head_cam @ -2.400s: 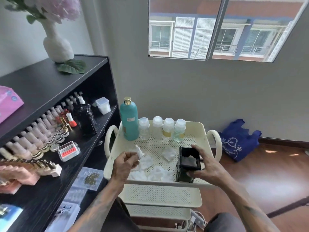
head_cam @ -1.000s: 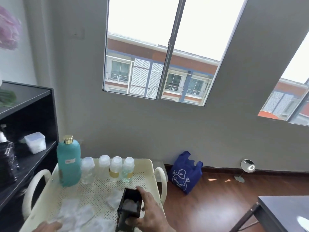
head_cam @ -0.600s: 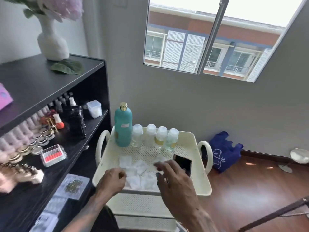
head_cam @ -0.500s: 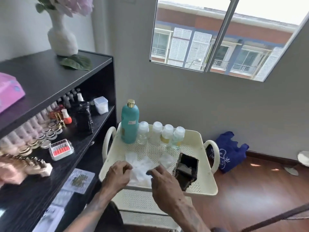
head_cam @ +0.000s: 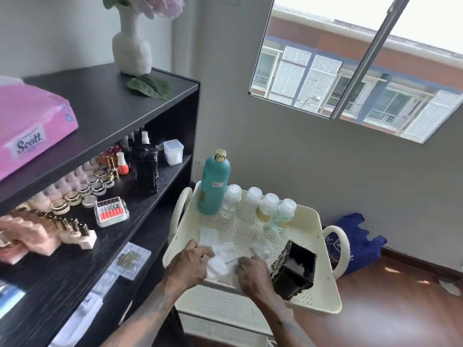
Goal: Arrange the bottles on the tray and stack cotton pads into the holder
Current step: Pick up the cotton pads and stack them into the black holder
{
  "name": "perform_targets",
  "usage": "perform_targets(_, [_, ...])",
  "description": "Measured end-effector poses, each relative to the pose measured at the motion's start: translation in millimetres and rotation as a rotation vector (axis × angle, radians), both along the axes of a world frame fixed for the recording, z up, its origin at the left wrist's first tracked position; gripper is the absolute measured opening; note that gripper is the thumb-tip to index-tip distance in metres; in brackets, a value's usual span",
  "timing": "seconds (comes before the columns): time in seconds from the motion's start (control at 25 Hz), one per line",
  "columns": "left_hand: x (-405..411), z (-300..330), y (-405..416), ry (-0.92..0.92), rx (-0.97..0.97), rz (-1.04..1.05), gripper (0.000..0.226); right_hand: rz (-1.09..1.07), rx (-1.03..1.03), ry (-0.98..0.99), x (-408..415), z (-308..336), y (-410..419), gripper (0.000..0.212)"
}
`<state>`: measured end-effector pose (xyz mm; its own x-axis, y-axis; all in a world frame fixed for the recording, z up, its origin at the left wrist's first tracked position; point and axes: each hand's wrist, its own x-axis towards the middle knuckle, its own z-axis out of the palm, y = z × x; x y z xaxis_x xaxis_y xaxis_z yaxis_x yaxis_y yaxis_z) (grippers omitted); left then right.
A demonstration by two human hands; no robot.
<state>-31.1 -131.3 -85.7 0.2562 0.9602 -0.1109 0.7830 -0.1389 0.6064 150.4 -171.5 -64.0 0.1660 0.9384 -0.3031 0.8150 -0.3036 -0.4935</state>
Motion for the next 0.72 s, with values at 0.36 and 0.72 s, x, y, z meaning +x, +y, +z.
perform_targets(0.36, [6.2, -3.4, 1.2, 0.067, -0.024, 0.034, 0.032, -0.231, 0.274, 0.485, 0.8, 28.4, -9.3, 0.017])
perform_targets(0.72, [8.4, 0.8, -0.7, 0.059, -0.038, 0.054, 0.031, -0.207, 0.26, 0.821, -4.5, 50.0, -14.7, 0.016])
